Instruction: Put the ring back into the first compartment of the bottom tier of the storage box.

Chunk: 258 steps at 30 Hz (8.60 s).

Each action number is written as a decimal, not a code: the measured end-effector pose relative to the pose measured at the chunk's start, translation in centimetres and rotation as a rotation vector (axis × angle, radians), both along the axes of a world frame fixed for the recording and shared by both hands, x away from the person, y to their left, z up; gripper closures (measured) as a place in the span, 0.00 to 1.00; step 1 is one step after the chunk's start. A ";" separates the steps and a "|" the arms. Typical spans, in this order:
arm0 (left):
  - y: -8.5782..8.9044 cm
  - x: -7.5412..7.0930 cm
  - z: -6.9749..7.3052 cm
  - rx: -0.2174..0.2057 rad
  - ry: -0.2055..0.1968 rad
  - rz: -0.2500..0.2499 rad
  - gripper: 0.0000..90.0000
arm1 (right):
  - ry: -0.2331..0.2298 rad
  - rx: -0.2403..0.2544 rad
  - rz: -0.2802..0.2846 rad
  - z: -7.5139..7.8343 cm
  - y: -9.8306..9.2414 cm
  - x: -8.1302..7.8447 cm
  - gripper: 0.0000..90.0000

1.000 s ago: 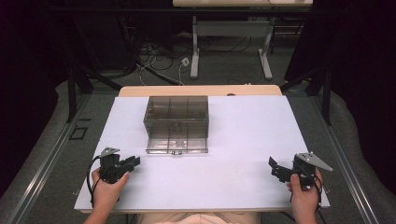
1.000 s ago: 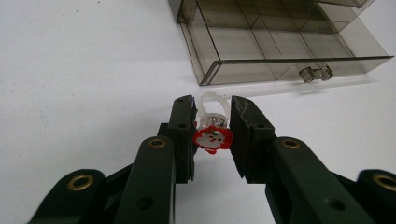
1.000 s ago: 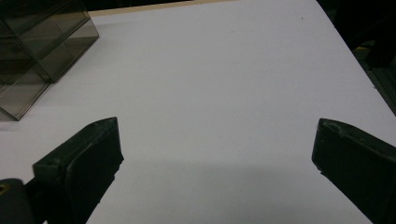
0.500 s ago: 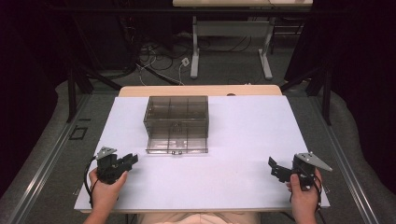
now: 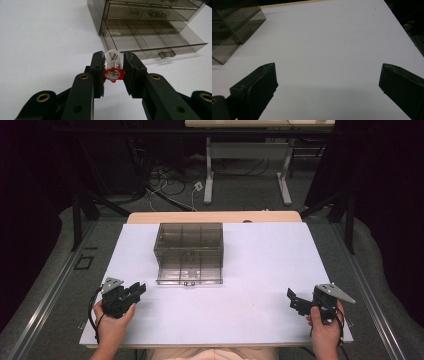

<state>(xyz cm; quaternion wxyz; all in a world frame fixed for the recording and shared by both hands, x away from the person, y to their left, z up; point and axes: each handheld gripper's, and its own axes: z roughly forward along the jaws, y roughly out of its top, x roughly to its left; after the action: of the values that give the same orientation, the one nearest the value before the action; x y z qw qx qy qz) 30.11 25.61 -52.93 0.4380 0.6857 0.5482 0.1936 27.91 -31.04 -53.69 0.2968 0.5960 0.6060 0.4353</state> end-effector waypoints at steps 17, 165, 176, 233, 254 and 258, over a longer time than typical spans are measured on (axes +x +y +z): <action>-1.5 0.7 1.8 0.006 -0.040 -0.014 0.79 | -0.005 -0.002 -0.013 0.0 0.1 -0.1 0.02; -6.3 6.0 1.0 -0.036 -0.061 -0.079 0.34 | 0.025 0.008 -0.023 -0.1 -0.5 -0.4 0.04; -5.4 4.7 2.4 -0.085 -0.046 -0.073 0.18 | 0.020 0.009 -0.029 -0.1 -0.4 -0.4 0.04; 3.3 -2.6 2.1 -0.088 -0.087 -0.063 0.01 | -0.010 0.008 -0.016 0.2 -0.1 -0.5 0.04; 6.7 -2.2 -0.8 -0.063 -0.046 0.006 0.01 | 0.009 -0.017 -0.001 0.0 -0.2 -0.3 0.04; 7.0 -2.0 -1.1 -0.070 -0.038 0.001 0.01 | 0.022 -0.020 0.006 -0.1 -0.1 -0.2 0.04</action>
<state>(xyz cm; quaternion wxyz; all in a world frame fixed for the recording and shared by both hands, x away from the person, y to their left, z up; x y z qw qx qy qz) 28.12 32.62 -54.02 0.4719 0.6657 0.5468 0.1875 27.70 -31.17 -53.80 0.2949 0.5956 0.6155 0.4236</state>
